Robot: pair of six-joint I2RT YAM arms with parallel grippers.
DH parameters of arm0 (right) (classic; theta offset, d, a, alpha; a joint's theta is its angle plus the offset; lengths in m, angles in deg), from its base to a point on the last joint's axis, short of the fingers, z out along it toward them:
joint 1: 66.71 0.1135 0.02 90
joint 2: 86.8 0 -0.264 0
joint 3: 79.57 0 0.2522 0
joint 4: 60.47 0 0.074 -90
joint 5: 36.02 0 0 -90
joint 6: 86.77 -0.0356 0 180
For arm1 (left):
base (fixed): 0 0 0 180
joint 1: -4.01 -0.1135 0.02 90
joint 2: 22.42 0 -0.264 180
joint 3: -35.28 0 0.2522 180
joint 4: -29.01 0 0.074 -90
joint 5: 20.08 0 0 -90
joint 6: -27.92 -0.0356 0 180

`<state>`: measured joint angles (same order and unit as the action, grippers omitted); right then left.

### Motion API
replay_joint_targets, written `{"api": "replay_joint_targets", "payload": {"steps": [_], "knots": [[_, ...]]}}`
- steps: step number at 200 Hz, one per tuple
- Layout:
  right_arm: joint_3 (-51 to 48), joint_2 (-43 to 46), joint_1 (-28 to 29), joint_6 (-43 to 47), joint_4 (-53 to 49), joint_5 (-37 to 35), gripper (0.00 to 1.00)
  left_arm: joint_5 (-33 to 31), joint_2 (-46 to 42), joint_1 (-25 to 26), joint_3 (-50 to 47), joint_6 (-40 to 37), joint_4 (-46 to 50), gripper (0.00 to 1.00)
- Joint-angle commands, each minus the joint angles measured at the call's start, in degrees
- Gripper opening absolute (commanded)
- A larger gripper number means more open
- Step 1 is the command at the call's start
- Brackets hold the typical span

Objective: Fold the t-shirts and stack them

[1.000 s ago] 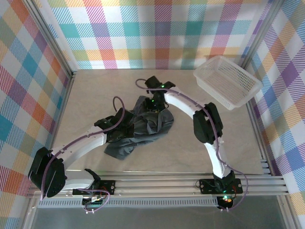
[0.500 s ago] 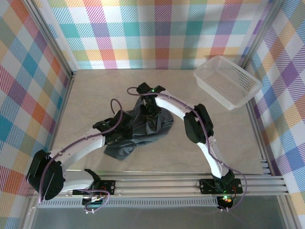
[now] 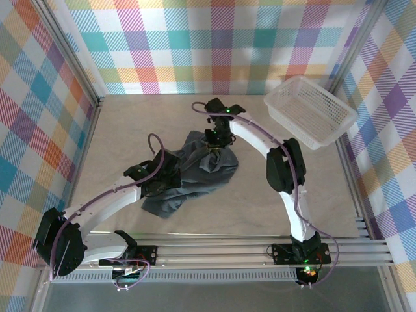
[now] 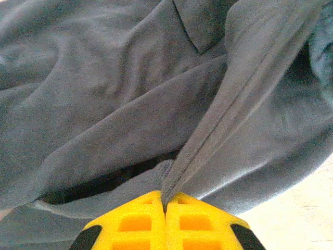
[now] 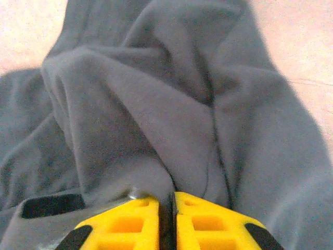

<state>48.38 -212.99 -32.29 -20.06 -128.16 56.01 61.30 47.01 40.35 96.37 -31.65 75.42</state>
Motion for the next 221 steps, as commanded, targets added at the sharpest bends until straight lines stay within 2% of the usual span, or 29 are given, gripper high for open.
{"api": "replay_joint_targets", "payload": {"steps": [1,16,30,60,96,122,177,201,221], "knots": [[-4.58,6.04,-2.60,0.51,1.99,-2.01,0.20,-1.07,1.04,0.41,1.04,0.50,3.66,0.00],[-10.33,9.65,-2.89,0.29,3.14,-2.84,0.26,-1.01,1.32,0.43,0.83,0.54,3.51,0.00],[-17.38,13.40,-4.06,-1.16,5.29,-3.30,0.26,-0.91,1.21,0.45,0.50,0.54,3.36,0.00],[-28.13,19.34,-7.63,-6.57,7.55,-2.80,0.19,-0.41,0.81,0.34,0.61,0.07,3.87,0.00],[-34.56,21.36,-6.48,-12.28,10.80,5.22,0.31,0.81,-0.33,0.37,1.94,-0.38,4.98,0.00],[-41.75,23.50,-6.59,-18.14,17.21,10.19,0.37,2.29,-0.54,0.49,9.65,-1.54,6.58,0.00],[-40.55,24.27,-10.87,-20.39,19.45,15.01,0.40,5.54,5.40,0.49,28.43,-4.69,7.02,0.00],[-40.27,25.96,-11.38,-23.49,20.38,16.21,0.41,5.88,5.45,0.41,32.80,-4.82,6.95,0.00],[-40.62,28.01,-11.38,-27.31,21.65,16.52,0.43,6.45,4.65,0.49,32.88,-5.34,7.77,0.00]]}}
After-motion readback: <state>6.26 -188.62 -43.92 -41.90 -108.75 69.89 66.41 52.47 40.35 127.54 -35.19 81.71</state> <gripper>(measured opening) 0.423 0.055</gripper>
